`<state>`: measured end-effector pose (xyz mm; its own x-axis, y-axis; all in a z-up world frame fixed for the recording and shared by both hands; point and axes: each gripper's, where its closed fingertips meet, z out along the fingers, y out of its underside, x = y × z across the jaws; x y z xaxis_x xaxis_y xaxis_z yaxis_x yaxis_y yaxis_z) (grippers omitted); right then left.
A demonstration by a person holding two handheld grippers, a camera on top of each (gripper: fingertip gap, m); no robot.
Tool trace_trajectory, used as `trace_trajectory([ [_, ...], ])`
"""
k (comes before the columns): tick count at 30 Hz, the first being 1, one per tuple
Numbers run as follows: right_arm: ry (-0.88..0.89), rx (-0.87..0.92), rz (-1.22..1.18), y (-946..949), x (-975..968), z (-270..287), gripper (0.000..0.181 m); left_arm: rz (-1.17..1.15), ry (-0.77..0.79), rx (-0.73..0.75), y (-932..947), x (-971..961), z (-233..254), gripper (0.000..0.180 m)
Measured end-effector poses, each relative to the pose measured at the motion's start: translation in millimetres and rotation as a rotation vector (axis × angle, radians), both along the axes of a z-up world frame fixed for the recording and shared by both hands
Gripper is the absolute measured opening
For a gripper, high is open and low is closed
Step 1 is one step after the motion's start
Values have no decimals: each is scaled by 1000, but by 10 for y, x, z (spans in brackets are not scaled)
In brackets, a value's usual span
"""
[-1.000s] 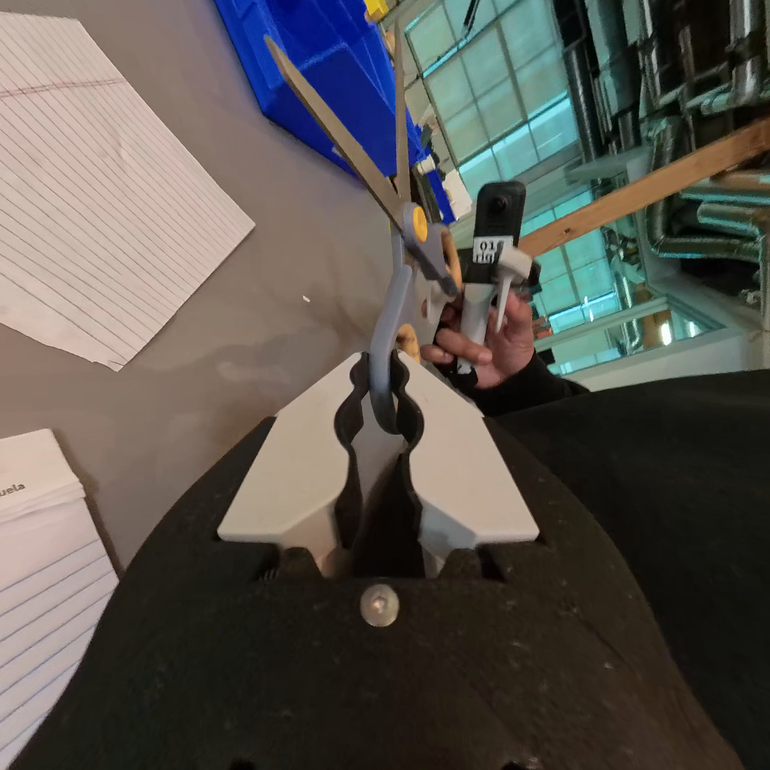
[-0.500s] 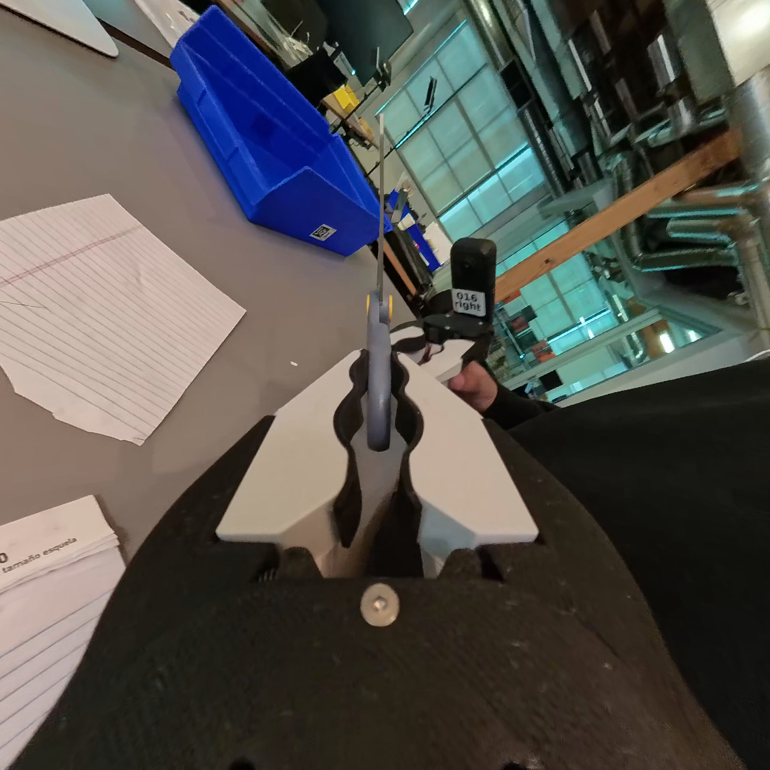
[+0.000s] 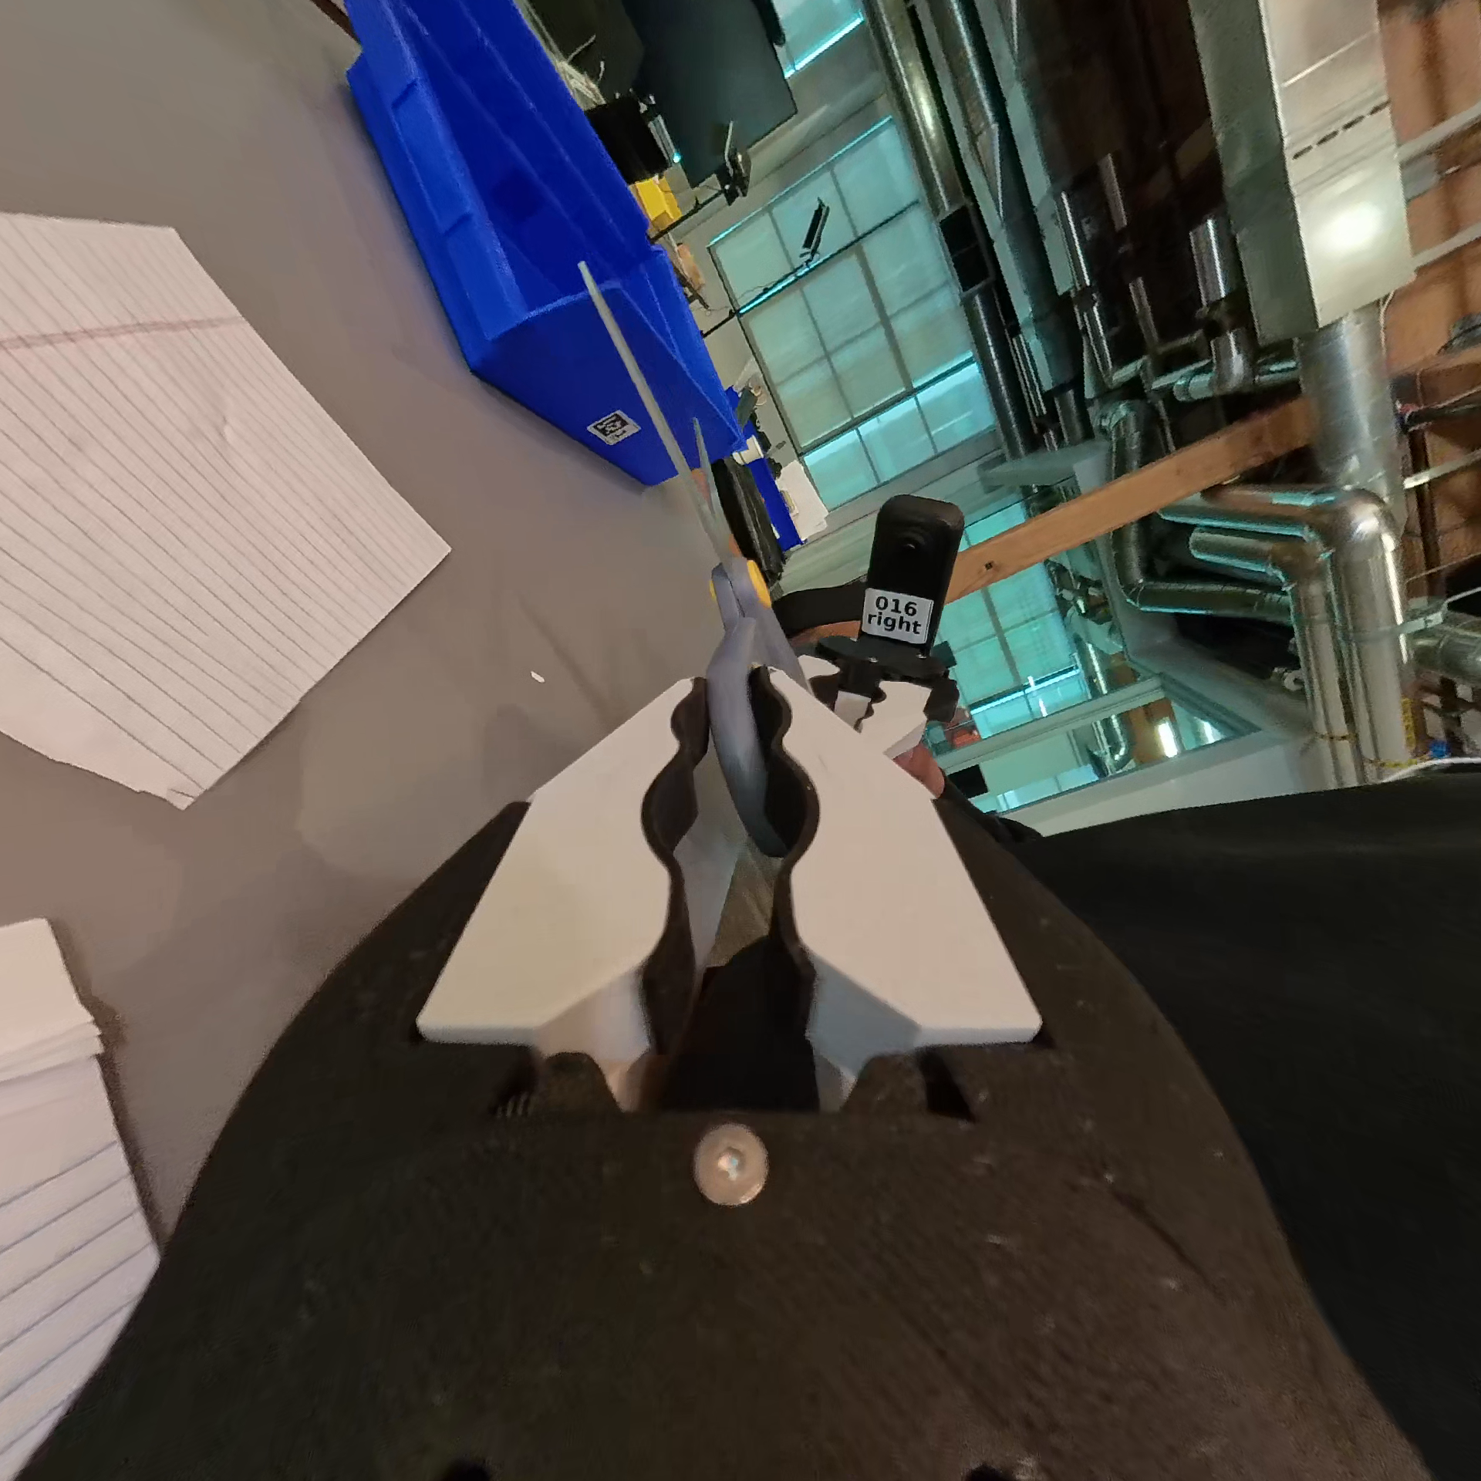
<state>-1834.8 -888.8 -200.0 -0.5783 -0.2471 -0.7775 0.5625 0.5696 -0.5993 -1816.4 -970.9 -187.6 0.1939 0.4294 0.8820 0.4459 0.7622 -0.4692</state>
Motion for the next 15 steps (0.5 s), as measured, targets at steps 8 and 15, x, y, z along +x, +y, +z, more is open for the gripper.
trace_trajectory([
  [8,-222,67,-135,202,-239,-73,22,-69,-112,138,303,-87,-368,10],
  [15,-314,176,-200,472,-363,-362,12,-169,-272,76,754,-130,-776,8],
])
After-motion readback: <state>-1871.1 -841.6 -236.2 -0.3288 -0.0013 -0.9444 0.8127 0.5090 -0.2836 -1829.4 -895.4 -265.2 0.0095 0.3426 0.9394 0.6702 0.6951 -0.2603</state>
